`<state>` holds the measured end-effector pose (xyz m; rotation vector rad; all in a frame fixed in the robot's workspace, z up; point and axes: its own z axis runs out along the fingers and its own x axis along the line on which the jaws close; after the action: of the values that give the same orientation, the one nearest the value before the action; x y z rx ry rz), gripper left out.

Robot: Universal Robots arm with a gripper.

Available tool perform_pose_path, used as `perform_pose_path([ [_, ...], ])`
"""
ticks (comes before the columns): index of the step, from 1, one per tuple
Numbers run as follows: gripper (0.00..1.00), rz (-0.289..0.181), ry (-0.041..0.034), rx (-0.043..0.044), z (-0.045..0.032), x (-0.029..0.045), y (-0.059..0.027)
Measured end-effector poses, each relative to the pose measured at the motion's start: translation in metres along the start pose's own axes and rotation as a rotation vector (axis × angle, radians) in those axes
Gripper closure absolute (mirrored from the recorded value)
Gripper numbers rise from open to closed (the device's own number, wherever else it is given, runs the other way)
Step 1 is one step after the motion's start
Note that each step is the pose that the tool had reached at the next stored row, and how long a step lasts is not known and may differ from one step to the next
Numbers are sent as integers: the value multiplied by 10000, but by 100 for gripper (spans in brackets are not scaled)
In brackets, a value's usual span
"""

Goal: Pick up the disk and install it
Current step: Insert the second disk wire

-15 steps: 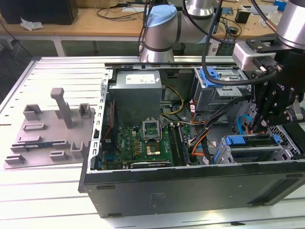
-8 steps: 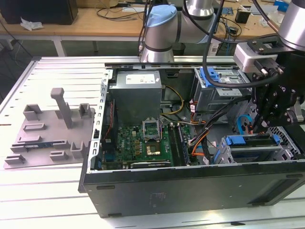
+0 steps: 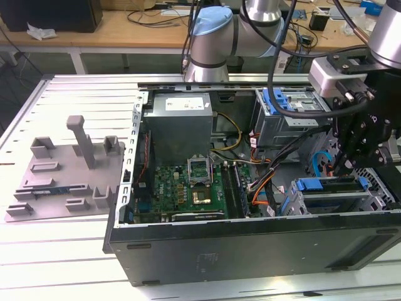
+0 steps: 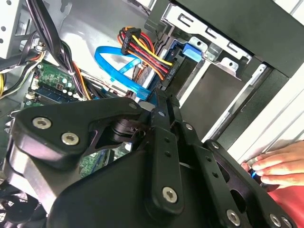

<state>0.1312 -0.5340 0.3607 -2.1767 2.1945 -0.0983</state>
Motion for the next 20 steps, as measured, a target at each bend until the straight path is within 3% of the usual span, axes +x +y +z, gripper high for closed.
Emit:
perform_pose_path([
  [3,84,31,-47,-1,3,9,-1],
  [20,84,41,-46,-1,46,9,-4],
])
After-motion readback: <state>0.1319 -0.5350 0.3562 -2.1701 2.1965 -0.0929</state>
